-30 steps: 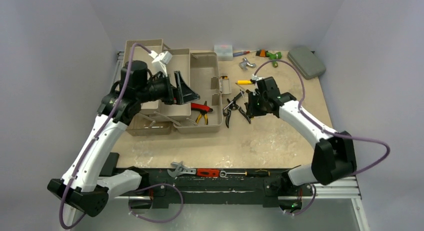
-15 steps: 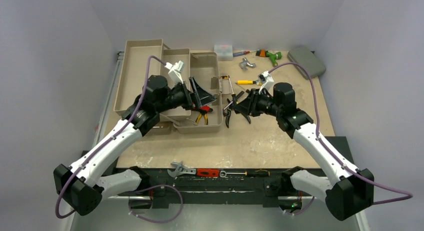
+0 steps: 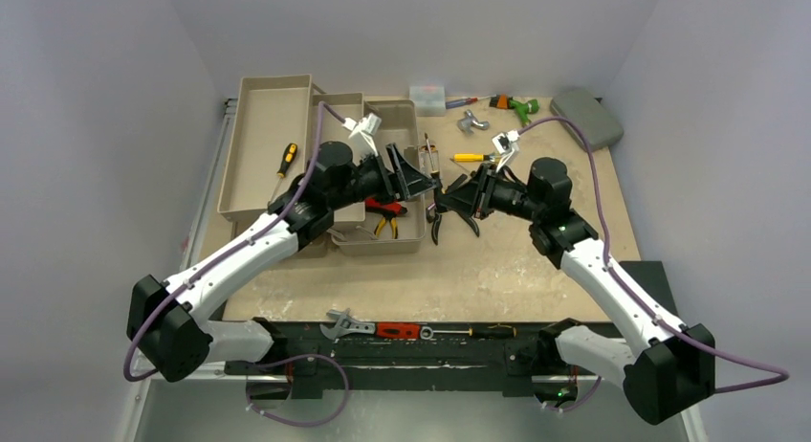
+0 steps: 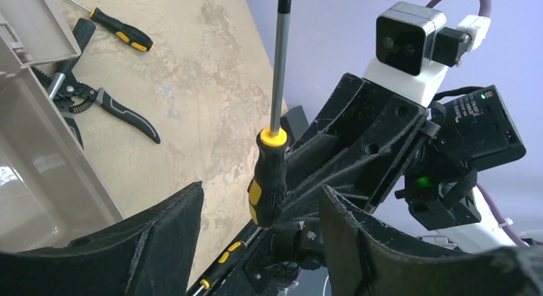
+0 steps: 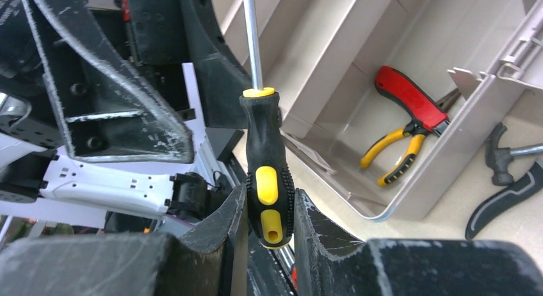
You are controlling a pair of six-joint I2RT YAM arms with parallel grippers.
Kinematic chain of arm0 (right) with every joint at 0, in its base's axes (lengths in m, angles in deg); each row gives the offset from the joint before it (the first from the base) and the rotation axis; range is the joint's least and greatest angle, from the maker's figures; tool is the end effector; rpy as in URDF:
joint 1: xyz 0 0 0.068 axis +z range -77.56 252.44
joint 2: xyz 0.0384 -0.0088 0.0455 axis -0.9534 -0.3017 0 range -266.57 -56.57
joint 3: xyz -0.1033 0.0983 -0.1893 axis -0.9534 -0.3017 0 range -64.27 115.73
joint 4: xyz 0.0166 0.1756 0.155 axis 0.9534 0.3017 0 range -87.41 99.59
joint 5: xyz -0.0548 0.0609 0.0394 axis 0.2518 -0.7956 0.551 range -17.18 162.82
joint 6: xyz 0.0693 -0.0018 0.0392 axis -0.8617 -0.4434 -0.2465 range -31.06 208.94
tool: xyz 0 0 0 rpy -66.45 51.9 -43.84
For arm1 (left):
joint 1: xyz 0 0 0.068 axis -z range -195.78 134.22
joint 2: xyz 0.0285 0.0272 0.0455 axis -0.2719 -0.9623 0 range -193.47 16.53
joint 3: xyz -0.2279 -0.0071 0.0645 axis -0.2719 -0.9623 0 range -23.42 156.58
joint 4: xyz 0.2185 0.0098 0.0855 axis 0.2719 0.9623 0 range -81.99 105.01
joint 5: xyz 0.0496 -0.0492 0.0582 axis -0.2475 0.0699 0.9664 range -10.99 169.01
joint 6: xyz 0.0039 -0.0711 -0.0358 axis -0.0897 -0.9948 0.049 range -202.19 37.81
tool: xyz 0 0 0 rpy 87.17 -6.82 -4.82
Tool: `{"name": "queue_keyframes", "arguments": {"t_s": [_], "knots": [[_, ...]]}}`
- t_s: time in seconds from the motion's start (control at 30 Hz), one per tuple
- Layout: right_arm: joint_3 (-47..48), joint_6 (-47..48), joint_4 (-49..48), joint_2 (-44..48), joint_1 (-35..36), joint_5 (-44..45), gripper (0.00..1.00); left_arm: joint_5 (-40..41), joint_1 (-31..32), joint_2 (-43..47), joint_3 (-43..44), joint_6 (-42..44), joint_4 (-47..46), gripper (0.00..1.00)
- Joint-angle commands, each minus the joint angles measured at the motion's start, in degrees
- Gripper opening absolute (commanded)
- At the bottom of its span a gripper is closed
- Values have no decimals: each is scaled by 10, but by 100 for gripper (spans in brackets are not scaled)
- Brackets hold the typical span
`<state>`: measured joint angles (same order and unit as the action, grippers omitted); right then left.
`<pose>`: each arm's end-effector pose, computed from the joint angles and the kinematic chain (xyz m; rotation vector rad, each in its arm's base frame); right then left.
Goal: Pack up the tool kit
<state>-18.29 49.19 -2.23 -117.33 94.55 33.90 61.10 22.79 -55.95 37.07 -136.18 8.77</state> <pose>0.2238 0.1375 0.2922 -0.2567 1.8978 1.3489 0.2307 -0.2108 0.3127 -0.0189 2.0261 -1.3799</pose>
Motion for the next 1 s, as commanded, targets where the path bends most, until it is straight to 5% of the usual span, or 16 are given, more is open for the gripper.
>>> {"name": "queue_keyframes", "arguments": {"t_s": [0.0, 0.2, 0.37, 0.4, 0.47, 0.57, 0.8, 0.97], "knots": [[1, -17, -53, 11, 9, -31, 0, 9, 8, -12, 34, -6, -50, 63], [1, -26, -67, 2, 17, -41, 0, -10, 16, -42, 58, -1, -54, 47], [0, -26, -67, 6, 20, -34, 0, -11, 17, -46, 63, 3, -49, 4], [0, -26, -65, 7, 21, -30, 8, -12, 17, -44, 68, 10, -42, 0], [1, -20, -49, 10, 21, -19, 33, 6, 16, -35, 88, 40, 12, 0], [3, 0, -22, 23, 20, 1, 54, 70, 16, -12, 131, 120, 129, 0], [2, 40, 38, 51, 20, 49, 58, 176, -54, -13, 326, 293, 471, 0], [3, 46, 47, 49, 20, 66, 58, 289, -130, -18, 399, 361, 579, 0]]}}
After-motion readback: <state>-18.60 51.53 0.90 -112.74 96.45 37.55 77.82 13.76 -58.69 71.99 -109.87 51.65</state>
